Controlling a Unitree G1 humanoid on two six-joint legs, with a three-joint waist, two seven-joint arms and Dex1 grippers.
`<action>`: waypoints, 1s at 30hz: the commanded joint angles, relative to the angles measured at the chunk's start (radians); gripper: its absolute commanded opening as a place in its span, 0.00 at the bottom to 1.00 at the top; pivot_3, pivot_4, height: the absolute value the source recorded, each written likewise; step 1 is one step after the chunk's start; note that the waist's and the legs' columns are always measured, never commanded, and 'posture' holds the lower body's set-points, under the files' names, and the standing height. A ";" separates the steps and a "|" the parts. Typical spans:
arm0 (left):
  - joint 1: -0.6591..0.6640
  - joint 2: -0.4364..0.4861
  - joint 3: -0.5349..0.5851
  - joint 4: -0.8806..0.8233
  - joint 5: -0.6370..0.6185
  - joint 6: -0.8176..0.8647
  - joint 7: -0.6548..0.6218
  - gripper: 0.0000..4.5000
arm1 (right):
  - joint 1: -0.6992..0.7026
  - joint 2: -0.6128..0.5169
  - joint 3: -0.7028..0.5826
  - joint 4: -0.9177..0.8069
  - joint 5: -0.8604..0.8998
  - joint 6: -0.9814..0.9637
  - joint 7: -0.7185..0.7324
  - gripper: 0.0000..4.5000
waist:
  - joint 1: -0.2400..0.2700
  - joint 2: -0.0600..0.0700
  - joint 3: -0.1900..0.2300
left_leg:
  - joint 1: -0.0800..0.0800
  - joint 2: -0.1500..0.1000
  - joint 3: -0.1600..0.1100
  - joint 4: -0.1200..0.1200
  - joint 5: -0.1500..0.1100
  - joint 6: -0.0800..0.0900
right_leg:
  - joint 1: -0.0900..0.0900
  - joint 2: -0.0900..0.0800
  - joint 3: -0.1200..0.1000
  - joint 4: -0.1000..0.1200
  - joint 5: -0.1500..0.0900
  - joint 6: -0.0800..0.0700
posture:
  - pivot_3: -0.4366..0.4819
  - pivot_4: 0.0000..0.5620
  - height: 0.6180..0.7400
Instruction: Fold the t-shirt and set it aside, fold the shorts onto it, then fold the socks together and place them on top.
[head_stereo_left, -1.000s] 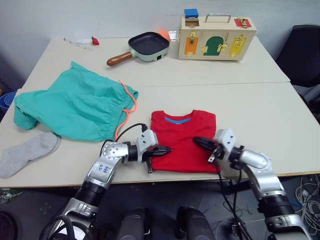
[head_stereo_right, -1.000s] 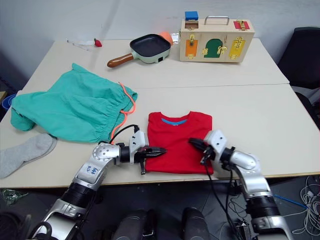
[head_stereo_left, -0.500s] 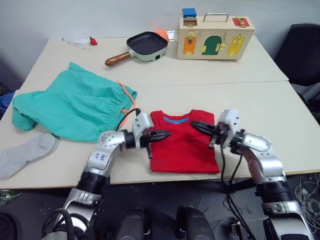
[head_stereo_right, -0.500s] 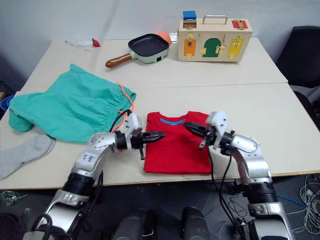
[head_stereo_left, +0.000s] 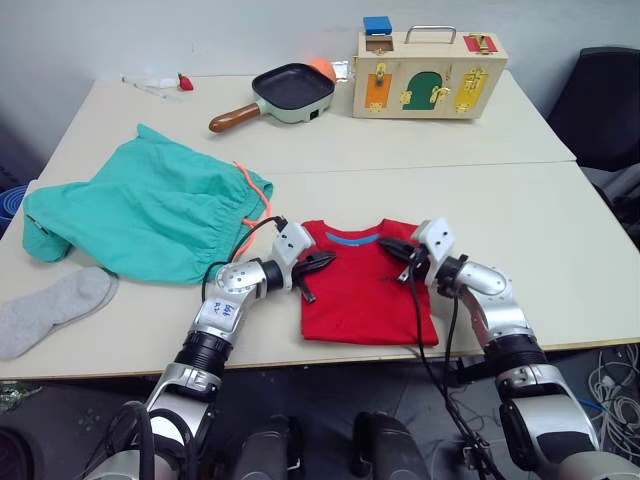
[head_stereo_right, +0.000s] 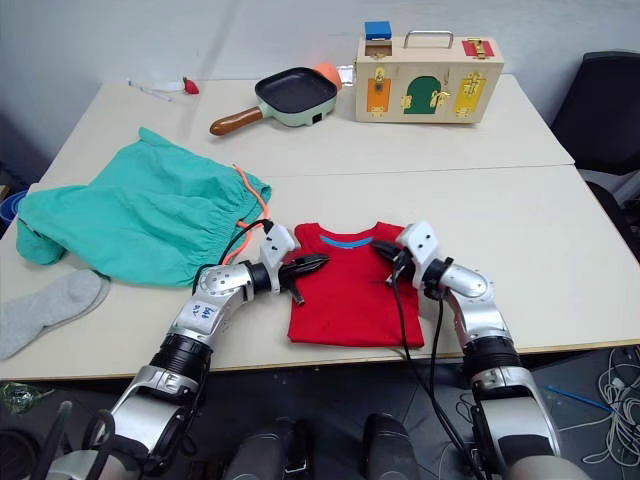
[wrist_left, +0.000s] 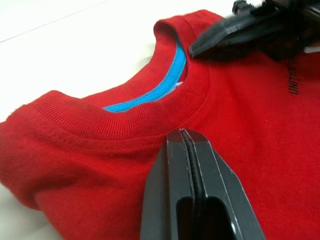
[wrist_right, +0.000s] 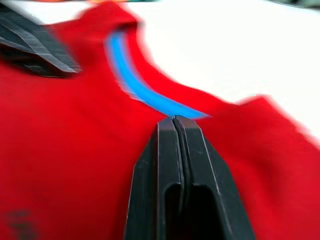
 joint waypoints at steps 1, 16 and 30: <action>0.035 0.006 0.039 -0.010 -0.017 0.014 0.015 0.00 | -0.026 -0.044 -0.064 0.107 0.008 -0.075 -0.017 0.00 | -0.007 0.000 0.000 | 0.000 0.000 0.000 0.000 0.000 0.000 | 0.000 0.000 0.000 0.001 0.000 0.000 | 0.48 0.27 1.00; 0.186 0.268 0.185 -0.475 -0.417 0.129 -0.466 0.62 | 0.340 -0.482 -0.244 -0.624 0.567 1.037 0.319 0.75 | -0.005 0.001 0.001 | -0.002 0.001 -0.003 -0.002 -0.003 -0.001 | 0.001 -0.001 0.000 -0.010 0.000 -0.001 | 0.48 0.27 1.00; 0.477 0.409 0.294 -0.732 -0.564 0.161 -0.556 0.99 | 0.182 -0.349 -0.037 -0.591 0.580 1.531 0.116 1.00 | -0.016 -0.002 -0.002 | -0.001 0.003 -0.002 -0.004 -0.008 -0.009 | 0.000 0.000 0.000 -0.011 -0.001 -0.003 | 0.48 0.27 1.00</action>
